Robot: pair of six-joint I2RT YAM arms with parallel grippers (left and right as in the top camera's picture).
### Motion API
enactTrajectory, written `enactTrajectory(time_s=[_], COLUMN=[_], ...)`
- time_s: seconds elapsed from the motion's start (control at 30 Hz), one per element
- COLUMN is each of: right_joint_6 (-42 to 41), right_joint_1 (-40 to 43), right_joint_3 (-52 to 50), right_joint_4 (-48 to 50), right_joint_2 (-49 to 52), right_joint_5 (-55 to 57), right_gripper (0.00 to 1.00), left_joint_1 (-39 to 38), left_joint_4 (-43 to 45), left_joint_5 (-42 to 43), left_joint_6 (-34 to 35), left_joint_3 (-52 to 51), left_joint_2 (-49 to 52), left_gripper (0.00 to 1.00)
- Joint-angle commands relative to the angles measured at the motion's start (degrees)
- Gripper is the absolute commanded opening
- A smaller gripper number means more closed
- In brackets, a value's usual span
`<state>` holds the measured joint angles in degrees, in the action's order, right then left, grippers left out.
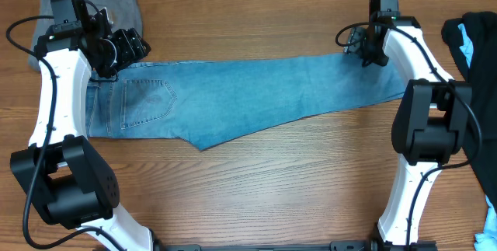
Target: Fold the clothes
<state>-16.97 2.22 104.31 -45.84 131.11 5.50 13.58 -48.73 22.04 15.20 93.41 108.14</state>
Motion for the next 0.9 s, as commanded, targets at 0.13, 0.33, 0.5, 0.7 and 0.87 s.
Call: enactTrajectory(time_s=[0.13, 0.33, 0.5, 0.7, 0.87], right_joint_6=[-1.05, -0.83, -0.87, -0.85, -1.31], right_joint_1=[0.52, 0.7, 1.9, 2.64, 2.08], right_joint_3=[1.38, 4.92, 13.16, 14.45, 11.19], right_joint_4=[-2.49, -4.92, -7.5, -8.11, -6.78], right_joint_2=[1.66, 1.33, 1.33, 1.73, 3.37], right_joint_5=[6.05, 6.51, 6.47, 0.13, -1.11], right_gripper=[0.41, 0.15, 0.04, 0.4, 0.63], left_joint_1=[0.09, 0.09, 0.09, 0.09, -0.13], left_joint_4=[-0.13, -0.07, -0.07, -0.11, -0.09], left_joint_5=[-0.2, -0.2, -0.22, -0.2, -0.22], left_joint_6=[-1.97, -2.05, -2.67, -3.04, -3.5], left_joint_3=[1.49, 1.49, 1.49, 1.49, 1.49], left_joint_2=[0.48, 0.48, 0.48, 0.48, 0.48], left_gripper=[0.76, 0.77, 0.77, 0.77, 0.78])
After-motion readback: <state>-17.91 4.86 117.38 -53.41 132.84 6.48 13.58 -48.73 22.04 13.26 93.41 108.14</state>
